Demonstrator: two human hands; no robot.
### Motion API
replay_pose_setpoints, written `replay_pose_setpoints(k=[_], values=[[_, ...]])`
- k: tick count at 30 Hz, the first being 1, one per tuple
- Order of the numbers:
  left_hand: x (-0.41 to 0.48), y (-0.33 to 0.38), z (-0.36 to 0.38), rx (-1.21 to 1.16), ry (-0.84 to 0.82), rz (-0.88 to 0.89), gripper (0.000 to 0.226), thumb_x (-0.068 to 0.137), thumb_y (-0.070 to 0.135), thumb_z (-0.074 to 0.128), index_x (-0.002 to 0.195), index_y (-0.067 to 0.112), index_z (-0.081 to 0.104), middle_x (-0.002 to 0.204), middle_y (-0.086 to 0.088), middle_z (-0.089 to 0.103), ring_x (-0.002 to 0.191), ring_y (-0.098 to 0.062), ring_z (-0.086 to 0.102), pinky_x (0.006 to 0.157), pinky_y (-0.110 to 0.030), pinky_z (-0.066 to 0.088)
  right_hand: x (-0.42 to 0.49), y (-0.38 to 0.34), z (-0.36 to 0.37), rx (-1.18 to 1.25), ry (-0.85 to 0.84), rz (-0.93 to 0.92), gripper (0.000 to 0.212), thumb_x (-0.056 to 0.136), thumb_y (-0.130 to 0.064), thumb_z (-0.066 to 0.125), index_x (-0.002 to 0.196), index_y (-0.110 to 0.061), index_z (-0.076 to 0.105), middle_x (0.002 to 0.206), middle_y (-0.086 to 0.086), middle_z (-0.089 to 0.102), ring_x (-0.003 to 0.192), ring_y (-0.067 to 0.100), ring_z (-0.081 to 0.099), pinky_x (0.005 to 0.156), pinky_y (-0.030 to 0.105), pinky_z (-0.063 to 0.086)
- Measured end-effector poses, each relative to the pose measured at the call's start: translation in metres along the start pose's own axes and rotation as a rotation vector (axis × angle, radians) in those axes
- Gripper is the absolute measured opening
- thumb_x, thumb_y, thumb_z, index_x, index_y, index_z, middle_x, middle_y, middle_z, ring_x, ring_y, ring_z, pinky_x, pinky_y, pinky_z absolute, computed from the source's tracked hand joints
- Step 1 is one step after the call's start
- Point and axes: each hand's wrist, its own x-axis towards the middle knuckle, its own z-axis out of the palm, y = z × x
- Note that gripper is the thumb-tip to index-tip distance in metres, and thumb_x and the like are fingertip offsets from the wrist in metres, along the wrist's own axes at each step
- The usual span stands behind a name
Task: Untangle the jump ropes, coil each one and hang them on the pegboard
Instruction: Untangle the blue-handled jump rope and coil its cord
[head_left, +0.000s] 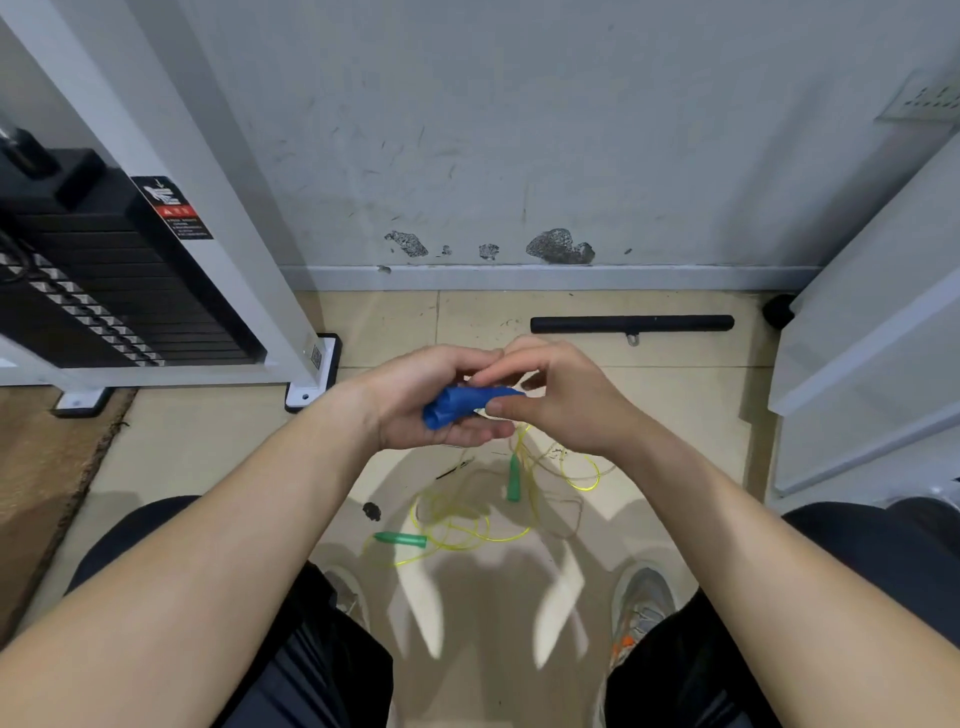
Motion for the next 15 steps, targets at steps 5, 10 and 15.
replay_pose_setpoints(k=[5, 10, 15], values=[[0.001, 0.005, -0.014, 0.000, -0.080, 0.116, 0.031, 0.099, 0.017, 0.052, 0.127, 0.005, 0.059, 0.084, -0.010, 0.063, 0.059, -0.013, 0.055, 0.041, -0.015, 0.040, 0.002, 0.009, -0.006, -0.105, 0.244, 0.028, 0.045, 0.066, -0.028, 0.091, 0.099, -0.032, 0.061, 0.109, -0.008, 0.059, 0.103, 0.002, 0.054, 0.082, 0.011, 0.038], [-0.009, 0.007, -0.021, 0.161, -0.198, 0.223, 0.028, 0.090, 0.013, 0.057, 0.117, 0.016, 0.063, 0.093, -0.002, 0.067, 0.056, -0.013, 0.052, 0.041, -0.018, 0.038, 0.000, 0.016, -0.024, 0.144, -0.205, 0.128, 0.037, 0.088, -0.025, 0.076, 0.122, -0.017, 0.065, 0.102, 0.001, 0.066, 0.101, 0.009, 0.060, 0.090, 0.036, 0.047], [-0.019, 0.011, -0.037, 0.389, -0.239, 0.219, 0.035, 0.090, 0.010, 0.060, 0.121, 0.019, 0.049, 0.116, -0.012, 0.071, 0.059, -0.019, 0.057, 0.043, -0.023, 0.045, -0.003, 0.018, -0.036, 0.211, -0.130, 0.238, 0.016, 0.091, -0.030, 0.070, 0.087, -0.015, 0.073, 0.065, -0.009, 0.057, 0.061, 0.011, 0.047, 0.066, 0.028, 0.041]])
